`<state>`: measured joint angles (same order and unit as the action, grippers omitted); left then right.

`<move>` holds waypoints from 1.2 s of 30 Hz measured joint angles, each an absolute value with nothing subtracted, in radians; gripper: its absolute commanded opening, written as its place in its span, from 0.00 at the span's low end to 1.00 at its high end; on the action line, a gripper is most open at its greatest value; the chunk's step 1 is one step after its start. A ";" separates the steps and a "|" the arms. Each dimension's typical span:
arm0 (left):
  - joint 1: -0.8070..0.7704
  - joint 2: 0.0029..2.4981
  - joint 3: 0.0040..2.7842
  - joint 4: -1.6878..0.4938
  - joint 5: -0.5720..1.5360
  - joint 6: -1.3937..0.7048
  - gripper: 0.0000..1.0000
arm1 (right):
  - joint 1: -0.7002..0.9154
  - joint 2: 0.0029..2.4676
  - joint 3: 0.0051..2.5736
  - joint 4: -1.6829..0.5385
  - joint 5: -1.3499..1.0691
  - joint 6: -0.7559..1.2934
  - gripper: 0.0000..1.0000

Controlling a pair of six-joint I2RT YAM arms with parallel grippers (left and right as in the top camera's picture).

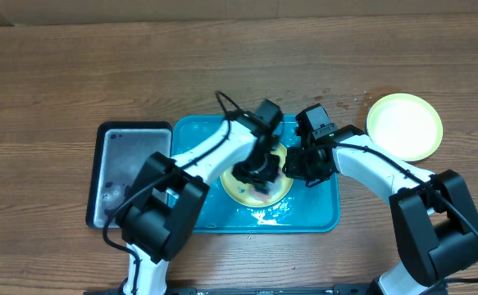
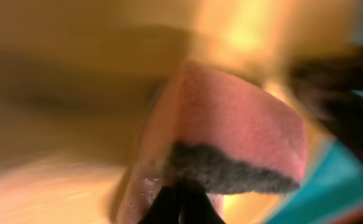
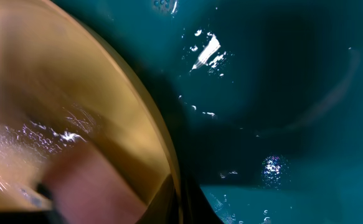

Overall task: Clean dirty plates on tray and stack at the side
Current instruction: 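Scrub the second yellow plate with the sponge while the right gripper holds it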

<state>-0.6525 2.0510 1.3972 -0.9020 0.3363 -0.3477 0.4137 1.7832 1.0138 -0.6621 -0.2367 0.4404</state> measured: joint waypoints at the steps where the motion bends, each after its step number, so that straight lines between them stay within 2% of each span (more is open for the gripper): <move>1: -0.662 2.055 1.397 -0.895 0.357 -0.349 0.04 | 0.413 1.783 1.014 -0.668 -0.236 0.438 0.04; 13: -0.579 2.067 1.395 -0.818 0.430 -0.494 0.04 | 0.408 1.783 1.013 -0.681 -0.236 0.437 0.04; 19: -0.442 2.067 1.397 -0.768 0.378 -0.552 0.04 | 0.414 1.783 1.013 -0.676 -0.251 0.442 0.04; 24: -0.393 2.066 1.415 -0.805 0.300 -0.559 0.04 | 0.414 1.783 1.013 -0.683 -0.256 0.444 0.04; 31: -0.392 2.062 1.434 -0.964 0.208 -0.460 0.04 | 0.416 1.783 1.013 -0.693 -0.273 0.443 0.04; 36: -0.381 2.065 1.419 -1.076 0.318 -0.232 0.04 | 0.423 1.783 1.013 -0.708 -0.278 0.432 0.04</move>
<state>-0.3813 2.0655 1.4189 -1.0763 0.3180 -0.2321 0.4229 1.7832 1.0134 -0.7078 -0.2783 0.4316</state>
